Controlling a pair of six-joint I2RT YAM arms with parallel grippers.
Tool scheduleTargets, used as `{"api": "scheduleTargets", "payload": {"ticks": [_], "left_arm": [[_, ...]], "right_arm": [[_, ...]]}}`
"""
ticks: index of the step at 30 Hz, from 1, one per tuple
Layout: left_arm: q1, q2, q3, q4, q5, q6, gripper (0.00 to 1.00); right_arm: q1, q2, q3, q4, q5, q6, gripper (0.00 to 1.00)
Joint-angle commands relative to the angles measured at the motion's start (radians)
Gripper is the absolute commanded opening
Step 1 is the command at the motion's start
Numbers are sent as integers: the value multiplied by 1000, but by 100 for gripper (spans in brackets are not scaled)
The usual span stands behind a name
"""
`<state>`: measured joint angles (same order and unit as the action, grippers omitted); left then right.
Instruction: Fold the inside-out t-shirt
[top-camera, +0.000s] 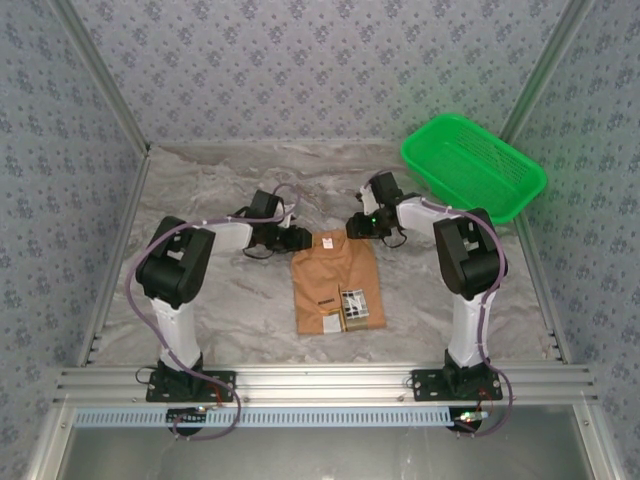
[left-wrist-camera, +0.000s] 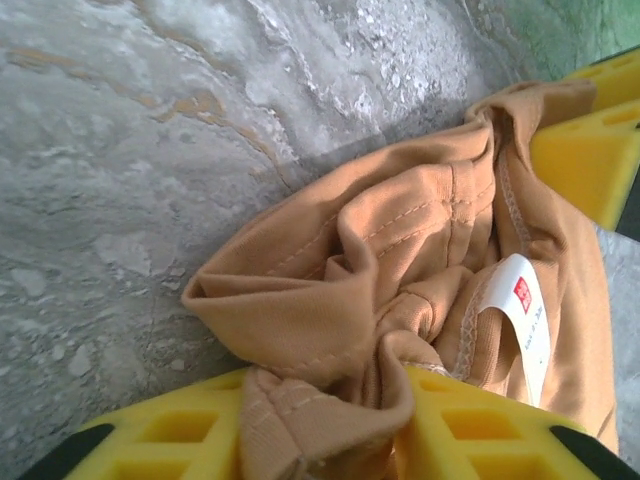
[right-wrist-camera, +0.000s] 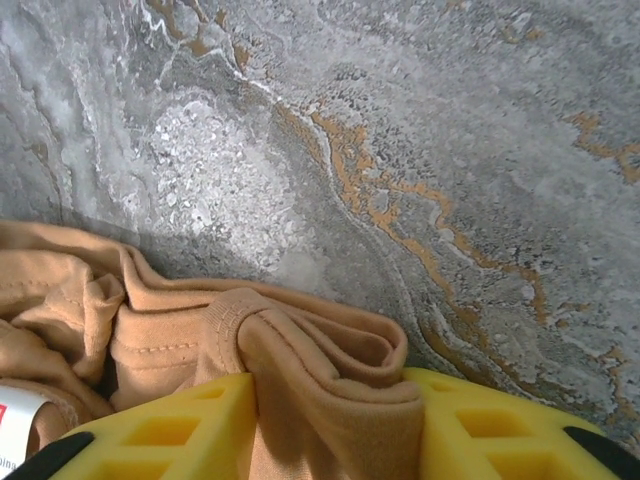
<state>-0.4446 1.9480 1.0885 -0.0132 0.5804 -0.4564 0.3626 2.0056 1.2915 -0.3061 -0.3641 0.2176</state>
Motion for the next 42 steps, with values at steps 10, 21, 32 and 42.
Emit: {"api": "scheduleTargets", "payload": {"ticks": [10, 21, 32, 42], "left_arm": [[4, 28, 14, 4, 37, -15, 13], [45, -18, -18, -21, 12, -15, 0], [52, -37, -40, -5, -15, -45, 0], [85, -104, -49, 58, -41, -57, 0]], "right_arm": [[42, 43, -41, 39, -226, 56, 35], [50, -9, -33, -96, 51, -73, 38], [115, 3, -40, -13, 97, -43, 13], [61, -176, -147, 274, -14, 37, 0]]}}
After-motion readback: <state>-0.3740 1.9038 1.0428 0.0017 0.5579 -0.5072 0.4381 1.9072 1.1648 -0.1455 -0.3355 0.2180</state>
